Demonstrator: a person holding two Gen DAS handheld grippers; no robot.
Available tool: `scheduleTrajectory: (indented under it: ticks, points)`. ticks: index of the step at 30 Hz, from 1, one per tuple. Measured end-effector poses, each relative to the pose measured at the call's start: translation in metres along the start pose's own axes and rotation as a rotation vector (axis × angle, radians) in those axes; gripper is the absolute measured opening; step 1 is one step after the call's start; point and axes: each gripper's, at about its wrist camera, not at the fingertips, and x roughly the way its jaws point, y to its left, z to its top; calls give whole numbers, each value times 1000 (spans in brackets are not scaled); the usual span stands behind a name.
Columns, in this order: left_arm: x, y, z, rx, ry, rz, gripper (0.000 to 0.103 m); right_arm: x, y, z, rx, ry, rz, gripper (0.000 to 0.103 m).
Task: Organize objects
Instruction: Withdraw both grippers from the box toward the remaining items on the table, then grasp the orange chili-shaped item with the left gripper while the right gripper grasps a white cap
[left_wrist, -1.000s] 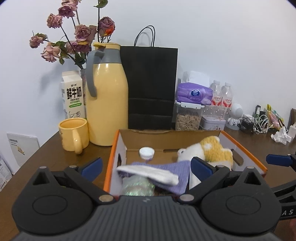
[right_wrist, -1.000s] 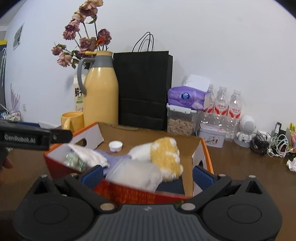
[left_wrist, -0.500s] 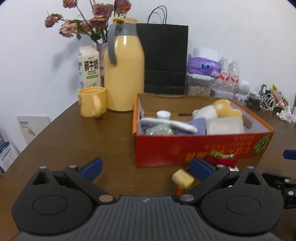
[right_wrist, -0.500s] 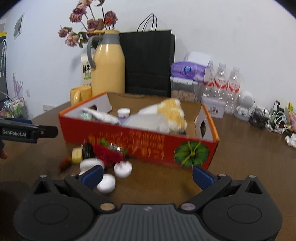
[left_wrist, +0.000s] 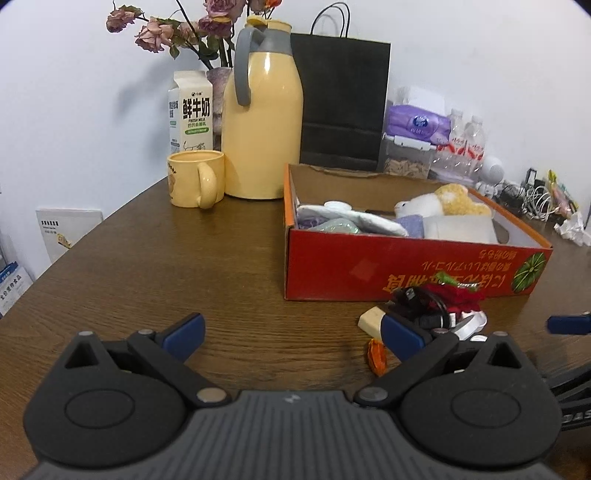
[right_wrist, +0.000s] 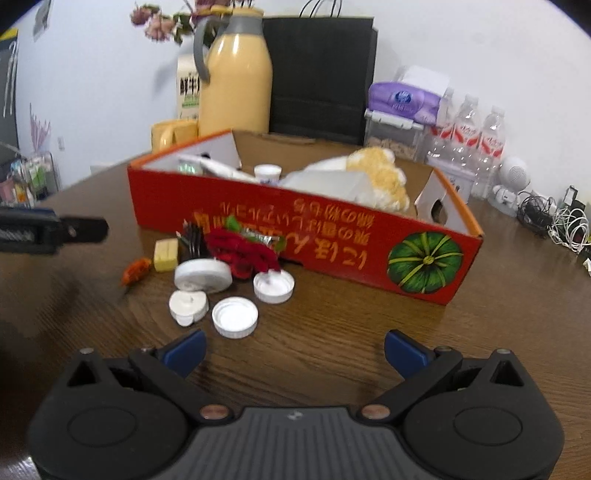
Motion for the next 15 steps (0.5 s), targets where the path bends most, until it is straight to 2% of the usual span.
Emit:
scheduleTrajectory:
  ticks: [5, 8, 11, 15]
  points:
    - [4, 1, -1, -12, 21, -13, 103, 12, 8, 8, -38, 12, 0, 103]
    - [4, 1, -2, -12, 22, -17, 103, 17, 10, 11, -29, 11, 21, 98]
    - [5, 1, -3, -12, 25, -16, 103, 18, 9, 11, -8, 0, 53, 88]
    - [6, 2, -3, -14, 34, -18, 103, 16, 8, 9, 4, -19, 94, 69]
